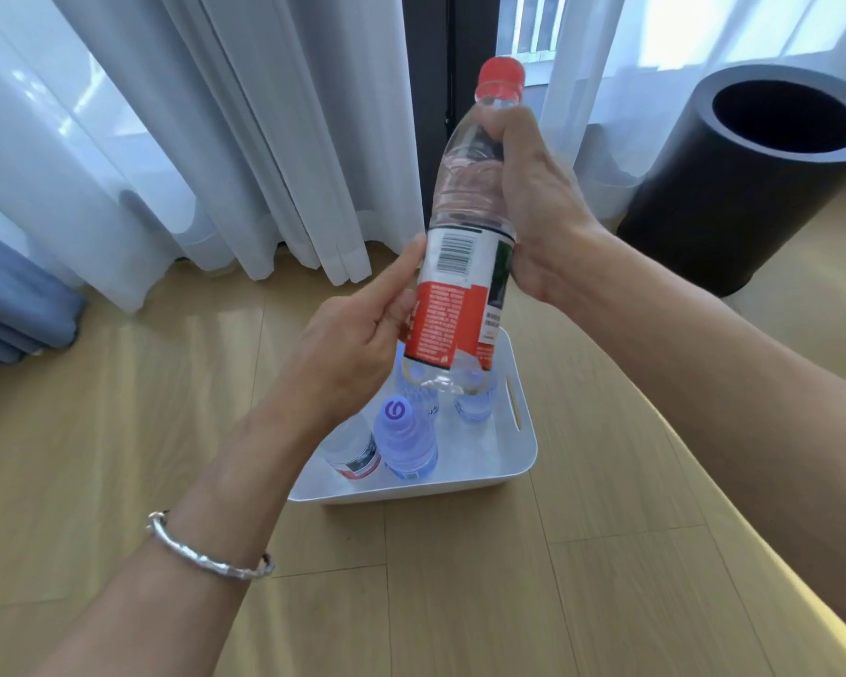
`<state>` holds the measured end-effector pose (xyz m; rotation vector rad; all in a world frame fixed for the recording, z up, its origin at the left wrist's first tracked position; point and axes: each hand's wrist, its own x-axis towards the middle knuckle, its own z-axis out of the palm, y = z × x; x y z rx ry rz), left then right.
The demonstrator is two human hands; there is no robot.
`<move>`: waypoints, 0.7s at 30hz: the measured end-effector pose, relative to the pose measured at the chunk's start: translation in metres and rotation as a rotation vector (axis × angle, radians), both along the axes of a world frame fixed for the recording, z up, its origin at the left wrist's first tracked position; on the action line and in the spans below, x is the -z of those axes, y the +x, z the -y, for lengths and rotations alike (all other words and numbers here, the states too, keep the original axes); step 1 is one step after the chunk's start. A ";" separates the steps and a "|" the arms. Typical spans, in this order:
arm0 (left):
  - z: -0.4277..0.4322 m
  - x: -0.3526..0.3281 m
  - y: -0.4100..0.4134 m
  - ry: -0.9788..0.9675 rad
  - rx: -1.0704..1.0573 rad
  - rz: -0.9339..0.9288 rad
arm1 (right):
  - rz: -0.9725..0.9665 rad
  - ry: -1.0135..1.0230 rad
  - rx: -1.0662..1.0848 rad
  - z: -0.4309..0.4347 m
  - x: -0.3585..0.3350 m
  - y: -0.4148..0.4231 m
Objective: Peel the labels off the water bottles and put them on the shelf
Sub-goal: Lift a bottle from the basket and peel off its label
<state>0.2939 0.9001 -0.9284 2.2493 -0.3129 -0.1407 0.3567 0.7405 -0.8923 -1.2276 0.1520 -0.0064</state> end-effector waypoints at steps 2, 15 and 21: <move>0.000 -0.003 -0.001 0.011 -0.004 0.003 | 0.026 -0.012 0.004 -0.003 0.000 -0.001; 0.001 -0.012 0.001 0.068 0.144 -0.202 | -0.016 -0.160 0.046 -0.001 0.007 0.006; -0.003 -0.006 0.002 -0.018 0.155 -0.249 | 0.005 -0.162 0.017 0.001 0.009 0.006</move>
